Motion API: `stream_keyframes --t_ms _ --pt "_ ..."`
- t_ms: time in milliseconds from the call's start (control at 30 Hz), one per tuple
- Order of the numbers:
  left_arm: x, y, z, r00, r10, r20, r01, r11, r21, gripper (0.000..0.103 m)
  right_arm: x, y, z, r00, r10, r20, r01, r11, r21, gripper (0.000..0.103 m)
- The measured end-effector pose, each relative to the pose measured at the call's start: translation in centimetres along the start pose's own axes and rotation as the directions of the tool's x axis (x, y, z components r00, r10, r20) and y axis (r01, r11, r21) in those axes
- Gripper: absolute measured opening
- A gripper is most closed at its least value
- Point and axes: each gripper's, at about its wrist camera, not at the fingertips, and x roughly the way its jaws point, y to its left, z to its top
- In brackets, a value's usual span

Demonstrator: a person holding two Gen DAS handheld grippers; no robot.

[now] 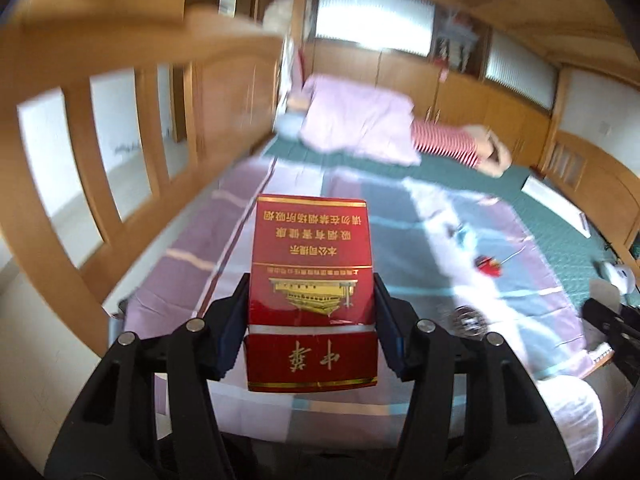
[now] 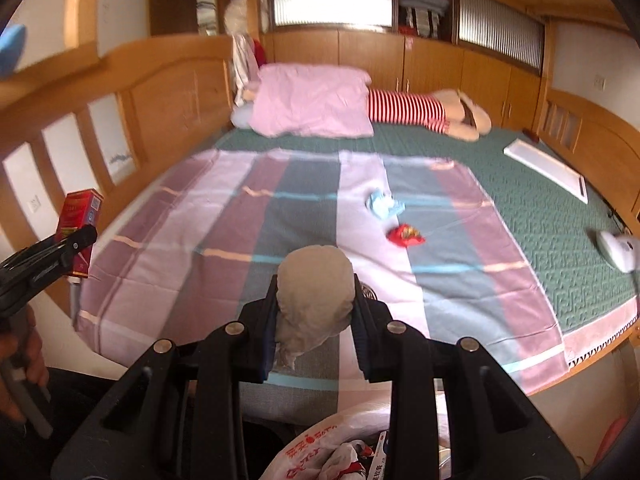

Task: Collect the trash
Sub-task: 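Carry the tissue and red box to the wastebasket and open both grippers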

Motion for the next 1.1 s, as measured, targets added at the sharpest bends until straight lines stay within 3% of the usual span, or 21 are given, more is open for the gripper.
stream_keyframes --t_ms 200,433,700,1100 --pt "-7.4 -3.4 -0.3 0.995 -0.026 0.093 0.022 0.999 0.045 0.057 -5.5 -0.9 -0.4 0.996 0.015 0.085 -0.014 1.0 -0.014 0.032" --pt "-12.1 -6.1 -1.0 0.989 -0.068 0.131 0.055 0.994 0.1 0.057 -9.4 -2.6 -1.6 0.992 0.017 0.125 -0.019 1.0 0.014 0.032" --pt "-13.9 -8.7 -1.8 0.984 -0.108 0.142 0.087 0.986 0.142 0.057 -11.5 -4.4 -2.9 0.989 0.003 0.148 -0.01 0.999 0.044 0.033" --pt "-13.7 -10.8 -2.8 0.981 -0.156 0.118 0.131 0.971 0.199 0.057 -11.4 -4.5 -3.9 0.992 0.023 0.127 -0.03 0.998 0.053 0.033"
